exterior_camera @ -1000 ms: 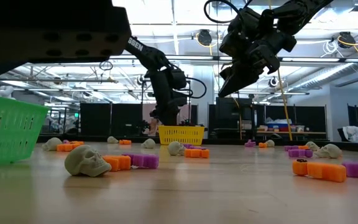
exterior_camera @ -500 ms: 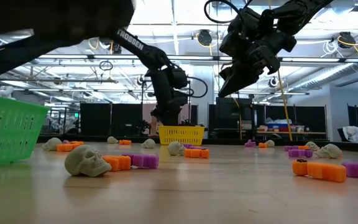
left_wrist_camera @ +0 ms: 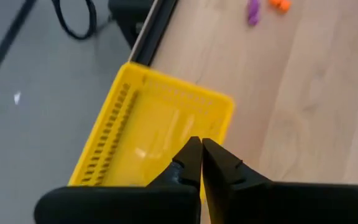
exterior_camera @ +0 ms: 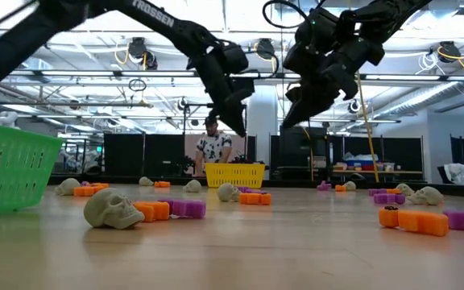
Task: Sort Halloween decoration
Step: Put the purple skeleton toy into the green bin, then put the gray skull toy into the yellow bin
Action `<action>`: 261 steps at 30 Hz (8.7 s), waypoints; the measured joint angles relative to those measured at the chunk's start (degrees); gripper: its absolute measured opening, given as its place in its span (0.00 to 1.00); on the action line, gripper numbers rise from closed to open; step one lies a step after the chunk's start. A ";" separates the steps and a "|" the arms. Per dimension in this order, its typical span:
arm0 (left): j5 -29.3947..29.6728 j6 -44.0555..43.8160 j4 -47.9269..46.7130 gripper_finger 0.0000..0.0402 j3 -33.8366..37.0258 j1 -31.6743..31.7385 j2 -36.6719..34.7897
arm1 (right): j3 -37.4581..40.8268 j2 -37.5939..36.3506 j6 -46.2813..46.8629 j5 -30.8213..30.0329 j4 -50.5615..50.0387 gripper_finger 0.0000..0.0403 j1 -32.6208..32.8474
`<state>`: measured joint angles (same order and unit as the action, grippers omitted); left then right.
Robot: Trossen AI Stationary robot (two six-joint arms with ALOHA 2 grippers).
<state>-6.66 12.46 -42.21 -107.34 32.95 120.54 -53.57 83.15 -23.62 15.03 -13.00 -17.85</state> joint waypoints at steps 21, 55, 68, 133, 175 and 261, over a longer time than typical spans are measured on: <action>1.09 -2.53 45.97 0.02 50.40 -10.35 -27.88 | 15.73 -10.93 8.84 -0.87 25.18 0.00 0.84; 8.00 -19.27 41.80 0.26 53.89 -52.98 -24.32 | 15.81 -29.84 27.61 -26.90 -4.84 0.00 19.05; 10.22 -25.73 42.95 0.44 51.08 -56.41 -15.13 | 15.81 -29.64 32.86 -30.41 -4.72 0.00 24.51; 5.10 -16.27 26.89 0.25 41.01 -53.53 -14.39 | 15.79 -29.66 29.77 -34.71 -2.74 0.00 30.78; -0.85 -9.08 26.94 0.02 41.22 -49.90 -12.42 | 15.79 -29.64 29.36 -34.69 -2.72 0.00 30.78; 7.23 -17.47 57.63 0.00 72.94 -48.34 -41.87 | 14.04 4.57 36.36 -28.23 29.79 0.50 30.57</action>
<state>0.57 -5.01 15.42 -34.40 -15.39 78.67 -39.53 87.73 12.74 -13.20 16.79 12.72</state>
